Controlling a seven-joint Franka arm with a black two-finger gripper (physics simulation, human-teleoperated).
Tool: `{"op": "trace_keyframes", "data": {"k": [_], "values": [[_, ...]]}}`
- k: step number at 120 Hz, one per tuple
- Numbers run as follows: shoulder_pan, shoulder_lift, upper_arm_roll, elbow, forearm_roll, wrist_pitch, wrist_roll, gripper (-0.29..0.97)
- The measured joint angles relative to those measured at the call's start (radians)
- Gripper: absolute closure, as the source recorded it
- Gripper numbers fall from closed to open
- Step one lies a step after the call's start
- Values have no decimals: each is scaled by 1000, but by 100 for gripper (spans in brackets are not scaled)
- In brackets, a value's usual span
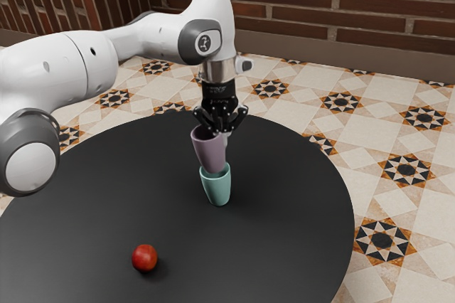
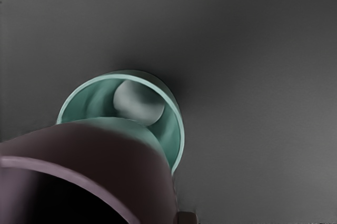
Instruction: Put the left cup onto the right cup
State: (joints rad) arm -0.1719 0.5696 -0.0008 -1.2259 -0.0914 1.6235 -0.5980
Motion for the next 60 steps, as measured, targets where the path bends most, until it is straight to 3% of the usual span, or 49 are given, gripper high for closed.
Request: {"op": "trace_keyframes", "data": {"k": [60], "values": [[6, 34, 4, 42, 3, -22, -25, 79]]}}
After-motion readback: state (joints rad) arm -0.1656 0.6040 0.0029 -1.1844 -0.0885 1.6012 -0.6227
